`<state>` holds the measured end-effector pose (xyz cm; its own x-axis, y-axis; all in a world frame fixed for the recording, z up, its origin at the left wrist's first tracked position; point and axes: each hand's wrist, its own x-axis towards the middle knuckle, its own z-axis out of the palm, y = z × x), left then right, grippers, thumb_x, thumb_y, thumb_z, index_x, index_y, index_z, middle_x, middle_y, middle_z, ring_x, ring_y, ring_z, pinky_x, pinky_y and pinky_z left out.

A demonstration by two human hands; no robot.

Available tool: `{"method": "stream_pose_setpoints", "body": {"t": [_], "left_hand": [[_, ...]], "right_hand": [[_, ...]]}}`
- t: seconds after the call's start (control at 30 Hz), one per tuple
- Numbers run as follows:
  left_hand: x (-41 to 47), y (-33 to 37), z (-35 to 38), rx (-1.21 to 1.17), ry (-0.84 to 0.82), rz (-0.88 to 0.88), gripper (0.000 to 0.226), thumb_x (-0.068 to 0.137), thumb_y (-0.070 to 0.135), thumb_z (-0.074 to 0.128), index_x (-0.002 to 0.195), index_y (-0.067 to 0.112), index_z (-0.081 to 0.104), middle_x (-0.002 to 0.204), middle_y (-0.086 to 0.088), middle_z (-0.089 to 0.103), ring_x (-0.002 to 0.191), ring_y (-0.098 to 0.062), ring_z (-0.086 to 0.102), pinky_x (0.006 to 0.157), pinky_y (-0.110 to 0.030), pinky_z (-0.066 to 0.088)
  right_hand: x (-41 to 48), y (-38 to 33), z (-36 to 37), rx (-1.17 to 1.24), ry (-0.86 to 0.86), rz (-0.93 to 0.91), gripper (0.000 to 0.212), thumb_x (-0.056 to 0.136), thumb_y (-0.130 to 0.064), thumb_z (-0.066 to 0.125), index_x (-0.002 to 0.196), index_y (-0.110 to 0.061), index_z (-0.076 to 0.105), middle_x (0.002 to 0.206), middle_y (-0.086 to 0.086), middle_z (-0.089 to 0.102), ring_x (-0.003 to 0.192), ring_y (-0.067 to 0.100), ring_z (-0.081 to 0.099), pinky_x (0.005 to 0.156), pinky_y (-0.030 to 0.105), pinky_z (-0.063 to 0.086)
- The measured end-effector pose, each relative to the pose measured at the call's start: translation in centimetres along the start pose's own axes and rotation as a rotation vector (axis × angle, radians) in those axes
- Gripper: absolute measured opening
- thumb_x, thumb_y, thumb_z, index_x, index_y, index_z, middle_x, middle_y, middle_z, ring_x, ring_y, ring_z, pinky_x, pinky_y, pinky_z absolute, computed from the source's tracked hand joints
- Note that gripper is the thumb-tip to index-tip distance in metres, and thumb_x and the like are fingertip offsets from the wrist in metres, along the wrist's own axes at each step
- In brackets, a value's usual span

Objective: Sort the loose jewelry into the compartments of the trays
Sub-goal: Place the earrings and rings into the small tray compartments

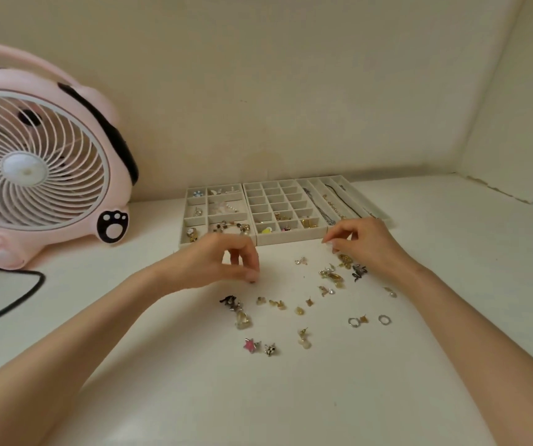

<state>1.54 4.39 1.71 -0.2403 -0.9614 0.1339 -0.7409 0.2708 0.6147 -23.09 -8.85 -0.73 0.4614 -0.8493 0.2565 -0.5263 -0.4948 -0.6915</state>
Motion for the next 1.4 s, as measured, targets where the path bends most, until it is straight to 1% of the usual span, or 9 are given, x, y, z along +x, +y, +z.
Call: {"method": "stream_pose_setpoints", "body": {"t": [0.17,0.37,0.47,0.57,0.77,0.9,1.03,1.13,1.4], "left_hand": [[-2.2,0.4,0.0,-0.022,-0.346,0.015,0.024,0.067,0.032,0.079,0.089,0.036,0.068,0.093,0.019,0.054,0.097,-0.009,0.046,0.084,-0.018,0.035],[-1.9,0.4,1.3,0.082,-0.249,0.039,0.022,0.071,0.024,0.080,0.082,0.034,0.064,0.085,0.019,0.054,0.094,-0.006,0.045,0.082,-0.019,0.038],[-1.3,0.8,0.9,0.068,-0.228,0.031,0.013,0.077,0.018,0.075,0.082,0.023,0.065,0.078,0.024,0.058,0.081,-0.003,0.048,0.073,-0.010,0.034],[-0.2,1.5,0.4,0.006,-0.234,0.012,0.010,0.079,0.015,0.073,0.081,0.015,0.064,0.078,0.007,0.065,0.073,-0.003,0.053,0.069,-0.008,0.034],[0.8,1.6,-1.5,0.043,-0.160,0.010,0.017,0.075,0.020,0.076,0.086,0.022,0.064,0.084,0.021,0.061,0.079,-0.002,0.048,0.070,-0.010,0.033],[-0.2,1.0,-0.8,0.088,-0.301,-0.004,0.025,0.071,0.025,0.079,0.091,0.028,0.065,0.094,0.012,0.063,0.087,-0.006,0.049,0.074,-0.014,0.035],[-0.4,0.7,1.3,0.110,-0.227,0.051,0.027,0.070,0.026,0.081,0.090,0.030,0.063,0.087,0.015,0.058,0.086,-0.005,0.046,0.074,-0.010,0.034],[-0.3,0.3,1.8,0.142,-0.178,0.102,0.023,0.071,0.029,0.080,0.085,0.034,0.061,0.086,0.015,0.057,0.085,-0.007,0.045,0.078,-0.020,0.040],[0.6,0.3,1.3,0.191,-0.128,0.216,0.007,0.079,0.031,0.071,0.080,0.030,0.065,0.090,0.014,0.053,0.090,-0.006,0.047,0.080,-0.021,0.041]], "right_hand": [[0.0,0.2,0.1,-0.005,0.000,0.008,0.012,0.086,-0.012,0.065,0.086,-0.021,0.073,0.085,-0.004,0.070,0.056,-0.012,0.053,0.066,0.024,0.046],[-0.1,0.2,-0.1,0.008,0.000,0.009,0.013,0.085,-0.011,0.065,0.085,-0.021,0.073,0.084,-0.003,0.071,0.054,-0.011,0.052,0.063,0.022,0.042],[0.0,0.1,-0.1,0.009,-0.002,0.010,0.012,0.086,-0.011,0.064,0.087,-0.018,0.073,0.085,-0.002,0.070,0.054,-0.012,0.053,0.062,0.021,0.041],[0.0,0.1,-0.1,0.016,0.000,0.015,0.013,0.086,-0.010,0.064,0.086,-0.020,0.073,0.085,-0.002,0.070,0.054,-0.012,0.054,0.062,0.021,0.041],[0.0,0.2,-0.1,0.022,-0.005,0.002,0.012,0.086,-0.012,0.064,0.085,-0.021,0.073,0.086,-0.003,0.070,0.055,-0.012,0.054,0.065,0.022,0.042],[0.0,0.1,0.1,-0.004,-0.012,-0.016,0.013,0.086,-0.014,0.064,0.085,-0.024,0.073,0.085,-0.005,0.069,0.056,-0.012,0.051,0.064,0.021,0.043],[0.1,-0.1,-0.1,-0.012,-0.008,-0.027,0.013,0.086,-0.014,0.065,0.085,-0.024,0.073,0.086,-0.004,0.069,0.055,-0.011,0.051,0.065,0.021,0.044],[0.1,0.0,-0.1,-0.015,-0.006,-0.018,0.013,0.086,-0.014,0.065,0.084,-0.025,0.072,0.086,-0.004,0.070,0.055,-0.008,0.051,0.068,0.023,0.046],[-0.2,-0.1,-0.1,-0.001,-0.009,-0.007,0.012,0.086,-0.013,0.065,0.086,-0.022,0.073,0.084,-0.005,0.069,0.057,-0.011,0.051,0.067,0.021,0.042]]}}
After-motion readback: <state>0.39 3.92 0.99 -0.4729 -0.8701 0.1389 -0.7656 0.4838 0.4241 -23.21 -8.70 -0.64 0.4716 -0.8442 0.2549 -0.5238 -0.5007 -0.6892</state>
